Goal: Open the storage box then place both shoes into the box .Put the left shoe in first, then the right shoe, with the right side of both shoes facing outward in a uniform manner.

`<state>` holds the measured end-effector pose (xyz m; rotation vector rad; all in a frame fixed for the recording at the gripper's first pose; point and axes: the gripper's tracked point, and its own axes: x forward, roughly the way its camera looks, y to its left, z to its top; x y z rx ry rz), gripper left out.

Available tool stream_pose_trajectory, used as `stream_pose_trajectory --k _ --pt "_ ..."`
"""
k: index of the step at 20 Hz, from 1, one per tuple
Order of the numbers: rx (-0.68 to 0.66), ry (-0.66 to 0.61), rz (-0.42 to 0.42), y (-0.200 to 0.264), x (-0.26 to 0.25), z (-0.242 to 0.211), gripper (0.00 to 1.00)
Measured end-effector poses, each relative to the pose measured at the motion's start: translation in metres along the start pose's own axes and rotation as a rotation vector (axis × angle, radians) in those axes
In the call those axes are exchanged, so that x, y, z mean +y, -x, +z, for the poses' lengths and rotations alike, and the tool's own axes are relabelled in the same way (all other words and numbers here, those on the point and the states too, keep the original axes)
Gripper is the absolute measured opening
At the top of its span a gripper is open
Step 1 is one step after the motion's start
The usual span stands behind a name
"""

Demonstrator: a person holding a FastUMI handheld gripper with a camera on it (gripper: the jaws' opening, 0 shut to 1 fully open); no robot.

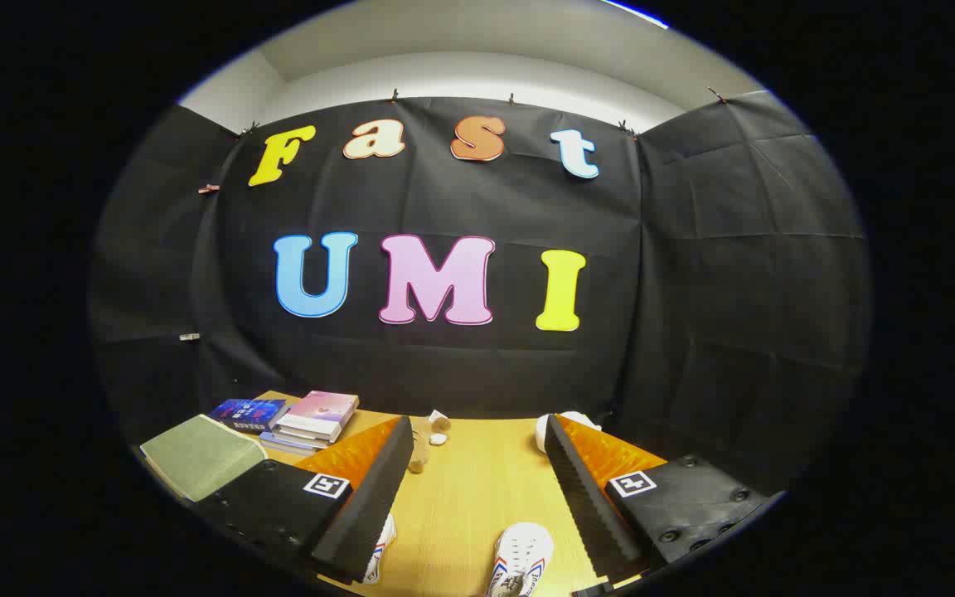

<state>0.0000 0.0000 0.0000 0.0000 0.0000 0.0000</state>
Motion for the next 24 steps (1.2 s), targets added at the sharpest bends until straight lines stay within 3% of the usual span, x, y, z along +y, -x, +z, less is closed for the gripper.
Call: stream_pose_trajectory --k 6,11,19,24 --pt "0.023 -0.060 0.051 -0.016 0.001 -0.006 0.97" --pt "0.053 -0.054 -0.023 -0.005 -0.004 -0.015 0.98" --pt "0.063 -0.065 -0.113 0.013 0.038 -0.020 0.99" --pt "0.084 -0.107 -0.100 0.012 0.076 -0.029 0.99"
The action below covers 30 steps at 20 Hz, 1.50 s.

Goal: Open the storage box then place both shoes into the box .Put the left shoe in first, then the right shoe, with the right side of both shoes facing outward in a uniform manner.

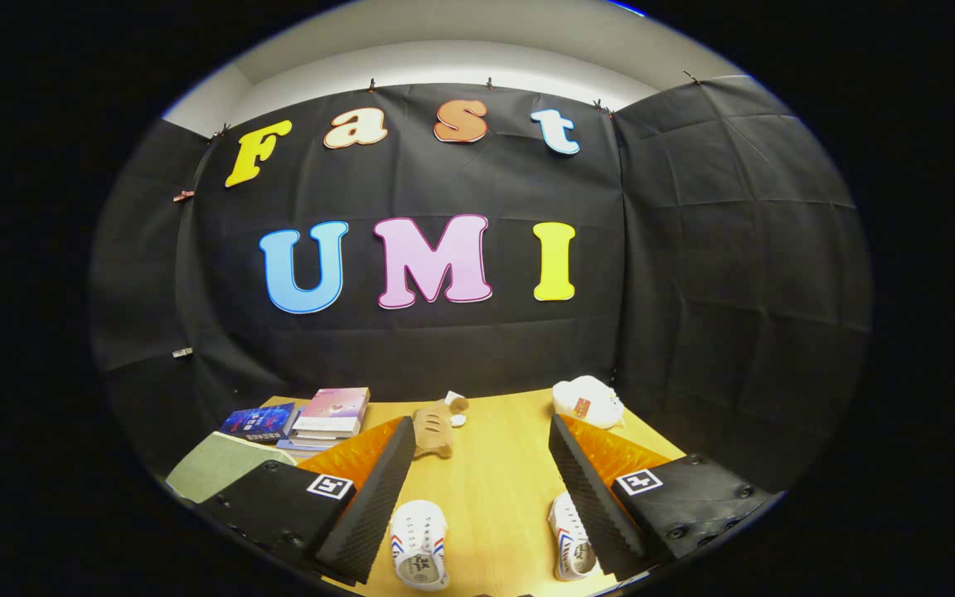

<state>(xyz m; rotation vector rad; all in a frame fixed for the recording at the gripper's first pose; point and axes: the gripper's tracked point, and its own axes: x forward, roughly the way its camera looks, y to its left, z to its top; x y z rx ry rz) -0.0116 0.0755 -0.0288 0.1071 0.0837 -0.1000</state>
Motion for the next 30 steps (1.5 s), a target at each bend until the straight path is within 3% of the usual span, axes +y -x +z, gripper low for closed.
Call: stream_pose_trajectory --k 5,10,14,20,25,30 --pt "0.031 -0.026 0.069 -0.002 0.044 -0.013 0.99" --pt "0.175 -0.214 0.286 0.002 0.112 -0.050 0.99" --pt "0.385 -0.392 0.467 0.015 0.172 -0.096 0.98" --pt "0.717 -0.609 0.656 0.025 0.220 -0.166 0.98" --pt "0.983 -0.717 0.825 0.050 0.245 -0.221 0.98" --pt "1.134 -0.812 0.955 0.071 0.275 -0.236 0.97"
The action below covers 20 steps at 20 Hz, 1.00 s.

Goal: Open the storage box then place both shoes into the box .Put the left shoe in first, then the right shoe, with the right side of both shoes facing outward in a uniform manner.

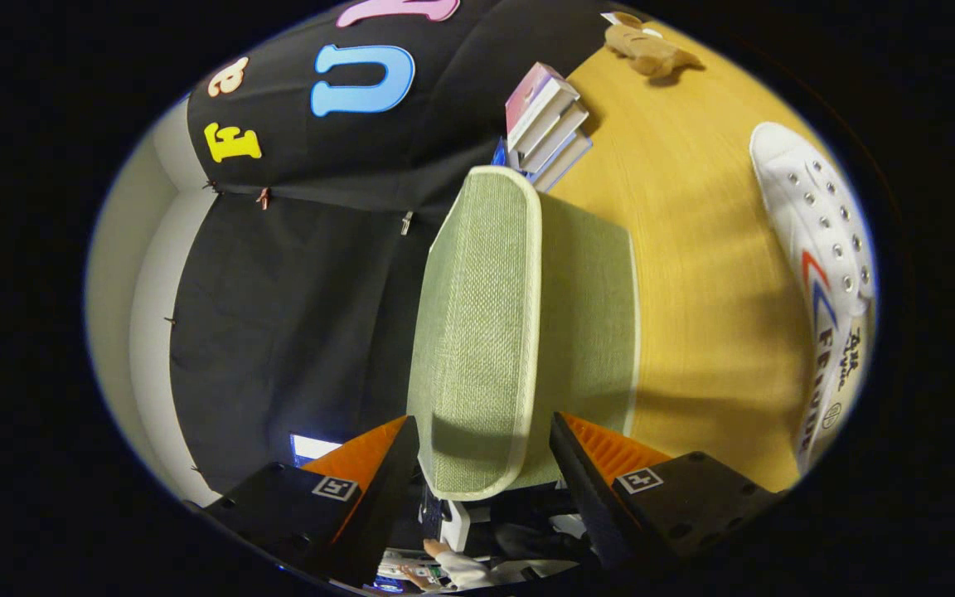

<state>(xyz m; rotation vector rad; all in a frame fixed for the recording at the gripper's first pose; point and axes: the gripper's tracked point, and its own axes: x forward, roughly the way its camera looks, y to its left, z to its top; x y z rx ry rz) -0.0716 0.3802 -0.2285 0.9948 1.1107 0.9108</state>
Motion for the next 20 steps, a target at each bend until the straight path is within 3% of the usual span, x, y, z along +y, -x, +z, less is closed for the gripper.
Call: stream_pose_trajectory --k 3,4,5,8,14,15,17,20 --pt "0.024 -0.096 0.032 -0.007 0.002 -0.003 0.95" --pt "0.021 -0.103 0.040 -0.008 0.002 -0.002 0.89" --pt "0.027 -0.117 0.051 -0.007 0.006 -0.003 0.74" --pt "0.051 -0.159 0.072 -0.002 0.014 -0.004 0.66" --pt "0.051 -0.174 0.064 0.011 0.024 -0.011 0.18" --pt "0.043 -0.160 0.049 0.014 0.024 -0.011 0.18" --pt "0.033 -0.149 0.061 0.013 0.035 -0.006 0.07" --pt "0.065 -0.113 0.057 0.014 0.054 -0.009 0.05"
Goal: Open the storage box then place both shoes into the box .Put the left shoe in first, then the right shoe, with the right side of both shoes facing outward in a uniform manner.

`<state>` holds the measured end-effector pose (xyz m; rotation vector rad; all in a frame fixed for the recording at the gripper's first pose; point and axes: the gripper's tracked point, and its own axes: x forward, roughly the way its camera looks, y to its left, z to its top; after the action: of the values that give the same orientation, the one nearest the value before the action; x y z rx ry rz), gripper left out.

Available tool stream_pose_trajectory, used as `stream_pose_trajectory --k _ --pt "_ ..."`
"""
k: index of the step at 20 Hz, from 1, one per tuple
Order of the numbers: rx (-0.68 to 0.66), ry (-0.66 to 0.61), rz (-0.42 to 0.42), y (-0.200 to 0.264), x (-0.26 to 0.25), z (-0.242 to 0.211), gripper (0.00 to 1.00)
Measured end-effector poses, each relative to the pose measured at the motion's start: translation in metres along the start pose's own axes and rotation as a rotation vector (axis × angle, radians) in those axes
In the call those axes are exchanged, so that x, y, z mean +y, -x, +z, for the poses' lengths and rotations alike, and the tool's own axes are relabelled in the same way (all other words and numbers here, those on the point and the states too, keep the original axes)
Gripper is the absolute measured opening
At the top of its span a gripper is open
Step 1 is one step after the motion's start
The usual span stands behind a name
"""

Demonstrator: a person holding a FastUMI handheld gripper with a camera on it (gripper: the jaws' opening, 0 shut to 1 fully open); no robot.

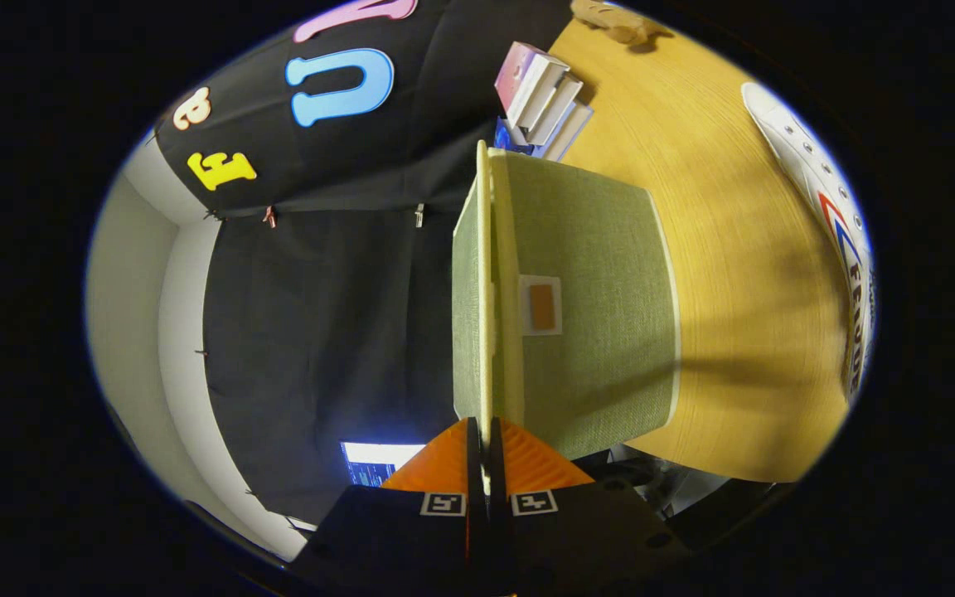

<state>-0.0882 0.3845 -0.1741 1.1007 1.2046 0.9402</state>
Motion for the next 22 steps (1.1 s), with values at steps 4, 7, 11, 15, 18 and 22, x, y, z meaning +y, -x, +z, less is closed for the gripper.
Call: stream_pose_trajectory --k 4,7,11,15,18,22 --pt "-0.021 0.035 -0.004 -0.003 0.040 0.011 0.05" --pt "-0.027 0.059 0.019 -0.006 0.084 0.015 0.05" --pt "-0.005 0.147 0.007 -0.028 0.132 0.015 0.05" --pt "0.022 0.178 0.002 -0.069 0.174 0.011 0.05" --pt "0.037 0.218 -0.002 -0.104 0.195 0.009 0.06" --pt "0.063 0.220 -0.030 -0.154 0.204 0.004 0.07"
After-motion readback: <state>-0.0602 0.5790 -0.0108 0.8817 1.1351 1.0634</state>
